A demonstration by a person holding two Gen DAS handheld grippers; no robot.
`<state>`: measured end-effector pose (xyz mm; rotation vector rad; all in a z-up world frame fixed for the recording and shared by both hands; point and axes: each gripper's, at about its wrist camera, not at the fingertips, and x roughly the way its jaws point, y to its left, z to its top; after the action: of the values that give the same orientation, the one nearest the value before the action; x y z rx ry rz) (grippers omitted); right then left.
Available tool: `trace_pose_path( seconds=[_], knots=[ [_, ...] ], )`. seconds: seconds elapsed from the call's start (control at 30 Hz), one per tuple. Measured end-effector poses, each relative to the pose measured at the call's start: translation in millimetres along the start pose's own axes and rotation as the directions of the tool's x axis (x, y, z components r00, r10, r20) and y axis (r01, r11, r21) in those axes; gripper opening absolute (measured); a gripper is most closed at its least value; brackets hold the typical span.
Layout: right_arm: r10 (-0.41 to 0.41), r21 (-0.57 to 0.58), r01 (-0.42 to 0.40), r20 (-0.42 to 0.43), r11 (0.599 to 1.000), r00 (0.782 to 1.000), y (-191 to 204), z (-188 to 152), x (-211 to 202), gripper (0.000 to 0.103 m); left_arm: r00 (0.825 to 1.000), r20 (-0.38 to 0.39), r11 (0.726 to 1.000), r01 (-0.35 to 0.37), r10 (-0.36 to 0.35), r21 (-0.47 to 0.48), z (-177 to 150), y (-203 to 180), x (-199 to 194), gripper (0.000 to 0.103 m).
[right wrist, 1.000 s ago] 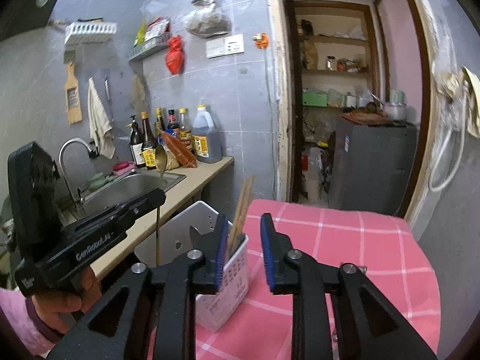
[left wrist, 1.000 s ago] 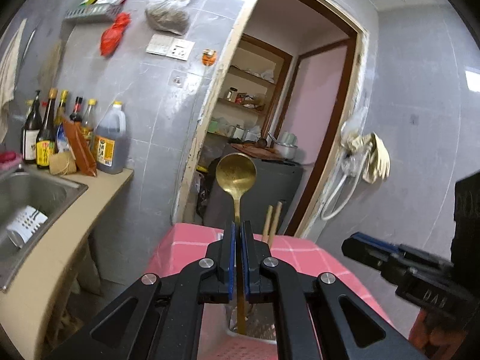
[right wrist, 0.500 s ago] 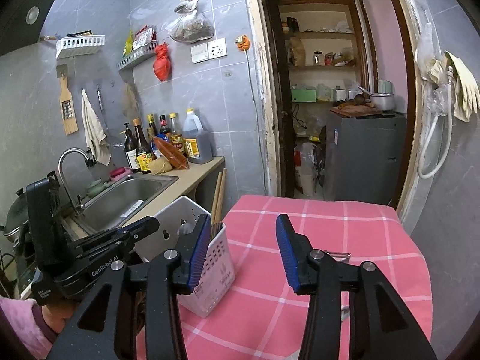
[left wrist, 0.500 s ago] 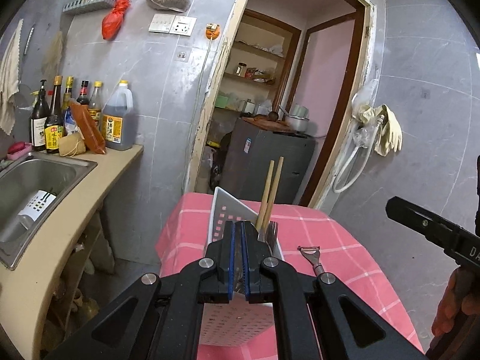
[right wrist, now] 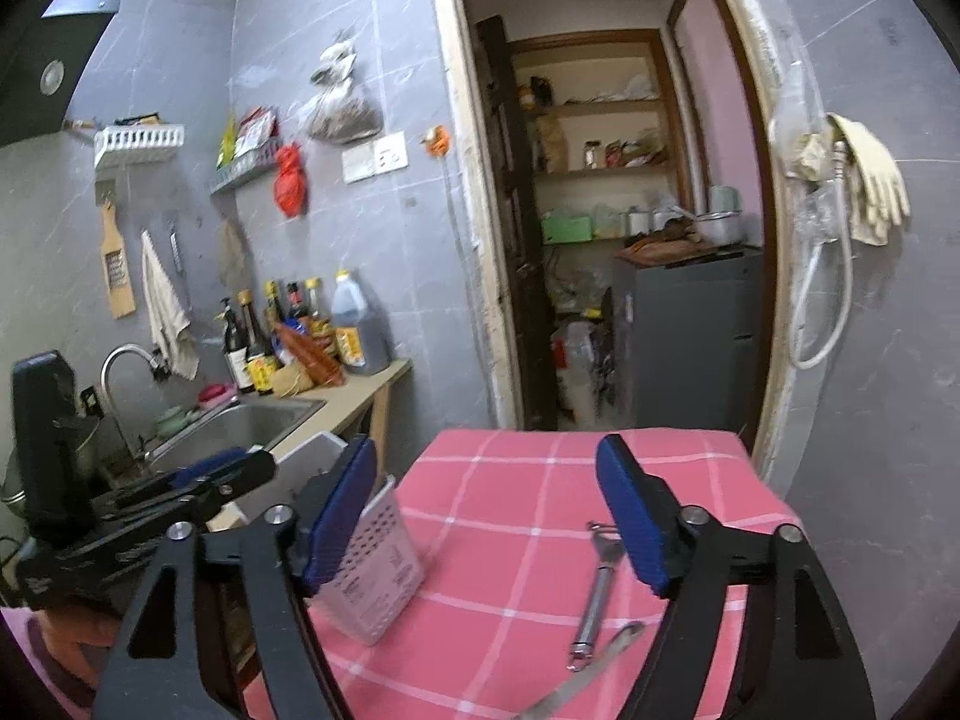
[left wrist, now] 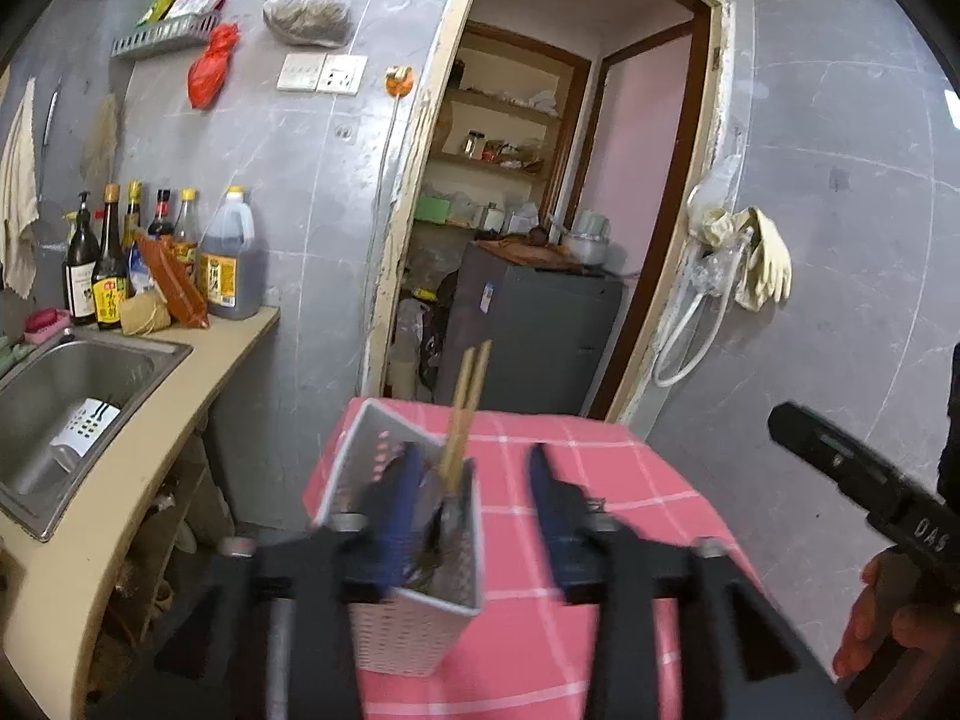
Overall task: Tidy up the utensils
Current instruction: 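Withdraw both tools from the caddy back over the peeler and knife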
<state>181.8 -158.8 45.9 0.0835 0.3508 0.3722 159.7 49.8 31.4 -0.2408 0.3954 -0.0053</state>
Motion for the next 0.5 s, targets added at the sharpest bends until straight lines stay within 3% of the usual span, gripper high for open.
trace_pose_path(
  seconds=[0.1,0.17,0.27,0.37,0.5],
  knots=[
    [-0.037,0.012,0.037,0.025,0.999,0.999,-17.1,0.9,-7.9,0.083,1.0,0.011,1.0,0.002,-0.002,0.003,3.7,-13.7,-2.8,0.055],
    [-0.062,0.018,0.061,0.047,0.998,0.997,-30.0,0.3,-13.4,0.092,1.0,0.019,1.0,-0.013,0.013,0.012,5.0,-24.3,-3.0,0.074],
    [-0.099,0.014,0.098,0.082,0.995,0.992,-48.3,-3.2,-20.9,0.102,0.998,0.057,0.999,-0.029,0.028,0.016,4.1,-39.2,-5.3,0.093],
    [-0.125,0.007,0.125,0.089,0.992,0.988,-65.0,-7.4,-24.2,0.102,0.997,0.074,0.999,-0.038,0.036,0.021,1.4,-52.6,-2.4,0.102],
    [-0.145,0.017,0.144,0.084,0.989,0.986,-88.9,-15.9,-26.3,0.102,0.995,0.088,0.998,-0.047,0.043,0.041,-7.8,-69.1,3.2,0.102]
  ],
)
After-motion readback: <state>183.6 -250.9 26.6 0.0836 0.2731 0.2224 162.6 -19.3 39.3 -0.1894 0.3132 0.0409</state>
